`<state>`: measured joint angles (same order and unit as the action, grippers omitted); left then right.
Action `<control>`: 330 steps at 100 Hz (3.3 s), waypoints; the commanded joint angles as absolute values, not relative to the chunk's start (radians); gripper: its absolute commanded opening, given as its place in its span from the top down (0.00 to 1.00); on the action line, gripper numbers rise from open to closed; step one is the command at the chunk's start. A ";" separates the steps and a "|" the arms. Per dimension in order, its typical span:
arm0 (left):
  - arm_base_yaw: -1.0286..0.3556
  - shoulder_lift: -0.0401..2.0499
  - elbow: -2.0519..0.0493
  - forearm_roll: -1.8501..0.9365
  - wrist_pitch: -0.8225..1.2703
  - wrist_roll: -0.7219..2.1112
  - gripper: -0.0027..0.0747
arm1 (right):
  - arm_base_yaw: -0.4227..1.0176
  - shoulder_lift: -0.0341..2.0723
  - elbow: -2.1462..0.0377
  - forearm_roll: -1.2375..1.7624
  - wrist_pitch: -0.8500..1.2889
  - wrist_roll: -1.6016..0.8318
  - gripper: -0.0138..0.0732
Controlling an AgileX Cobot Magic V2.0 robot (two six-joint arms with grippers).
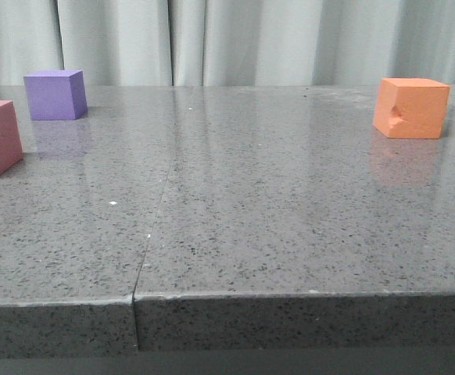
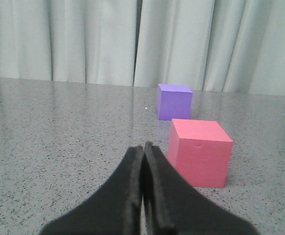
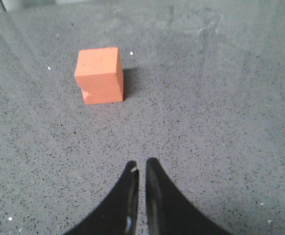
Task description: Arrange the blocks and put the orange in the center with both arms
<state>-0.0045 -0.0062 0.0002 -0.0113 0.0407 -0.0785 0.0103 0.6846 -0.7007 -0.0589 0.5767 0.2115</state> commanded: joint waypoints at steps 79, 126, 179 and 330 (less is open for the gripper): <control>-0.003 -0.035 0.040 -0.018 -0.044 -0.076 0.99 | 0.079 1.484 -1.515 -0.018 1.012 0.145 0.15; -0.003 -0.035 0.040 -0.018 -0.044 -0.076 0.99 | 0.080 1.824 -1.904 0.047 1.177 0.145 0.15; -0.003 -0.035 0.040 -0.018 -0.044 -0.076 0.99 | 0.080 1.967 -1.977 0.061 1.189 0.145 0.15; -0.003 -0.035 0.040 -0.018 -0.044 -0.076 0.99 | 0.211 2.006 -2.162 0.099 1.333 0.288 0.47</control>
<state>-0.0045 -0.0062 0.0002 -0.0113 0.0407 -0.0785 0.1778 2.0650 -2.1281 0.0888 1.2430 0.2599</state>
